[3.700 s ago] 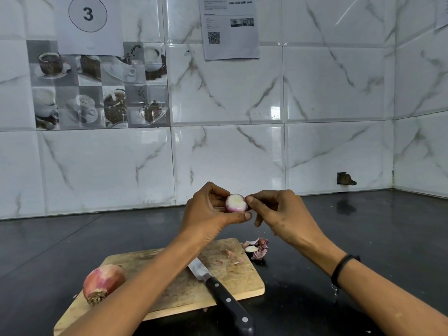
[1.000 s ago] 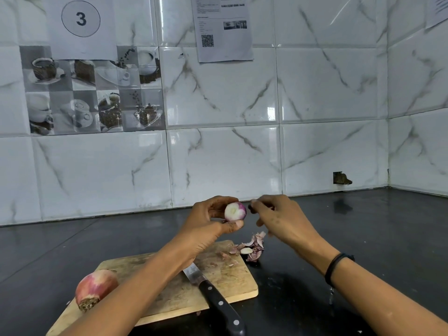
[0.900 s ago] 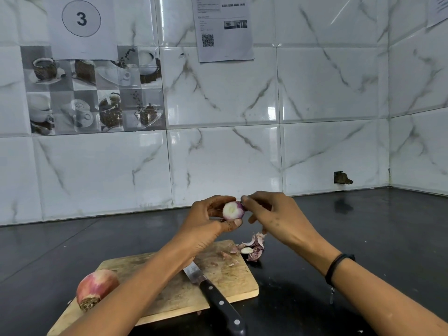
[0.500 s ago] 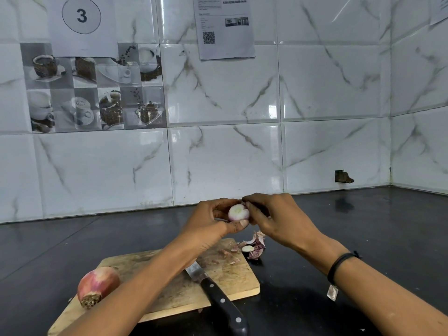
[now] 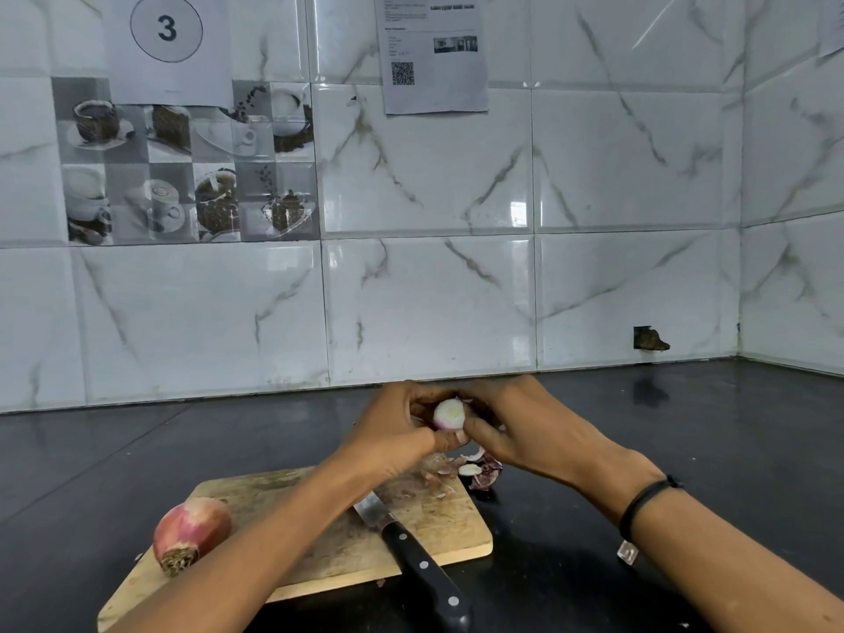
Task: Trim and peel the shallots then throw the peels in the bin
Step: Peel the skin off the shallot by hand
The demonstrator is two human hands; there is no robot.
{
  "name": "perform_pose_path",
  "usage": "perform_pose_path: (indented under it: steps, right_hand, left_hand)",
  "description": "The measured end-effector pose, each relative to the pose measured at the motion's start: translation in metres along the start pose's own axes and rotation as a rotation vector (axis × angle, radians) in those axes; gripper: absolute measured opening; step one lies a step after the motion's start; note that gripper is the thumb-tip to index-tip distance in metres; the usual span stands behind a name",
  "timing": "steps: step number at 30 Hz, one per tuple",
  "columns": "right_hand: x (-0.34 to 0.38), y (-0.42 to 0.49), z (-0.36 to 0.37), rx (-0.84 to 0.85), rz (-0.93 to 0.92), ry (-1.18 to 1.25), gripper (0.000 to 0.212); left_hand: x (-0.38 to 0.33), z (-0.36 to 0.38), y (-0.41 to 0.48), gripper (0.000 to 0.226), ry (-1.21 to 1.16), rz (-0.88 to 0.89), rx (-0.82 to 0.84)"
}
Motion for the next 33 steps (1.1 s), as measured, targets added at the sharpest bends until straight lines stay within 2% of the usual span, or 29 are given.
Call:
perform_pose_path:
  steps: [4,8,11,16,21,33]
  right_hand:
    - [0.001,0.000,-0.002,-0.018,-0.016,0.006,0.037]
    - [-0.018,-0.010,-0.010,-0.157,0.147,0.145,0.023]
    - [-0.022,-0.014,-0.014,-0.238,0.220,0.253,0.020]
    - [-0.019,-0.012,-0.014,-0.227,0.221,0.254,0.021]
    - [-0.014,-0.009,-0.015,-0.187,0.170,0.146,0.024]
    - [-0.020,-0.010,-0.007,-0.135,0.257,0.169,0.031]
  left_hand:
    - [0.006,-0.002,0.003,0.038,0.009,-0.024,-0.018]
    - [0.008,-0.008,0.006,0.041,-0.065,-0.046,-0.031]
    - [0.006,-0.012,0.008,0.039,-0.114,-0.039,-0.053]
    - [0.004,-0.010,0.006,0.037,-0.094,-0.024,-0.037]
    - [0.005,-0.007,0.007,0.041,-0.030,-0.020,-0.032]
    - [0.006,-0.002,0.005,0.046,0.026,-0.014,-0.013]
Point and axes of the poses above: each hand's wrist, its own y-axis towards the middle knuckle, its own z-axis out of the palm, x = y × z, the point moved 9 cm from there along y, towards the middle knuckle, and after that the axes turned 14 degrees about -z, right-handed, at the moved point
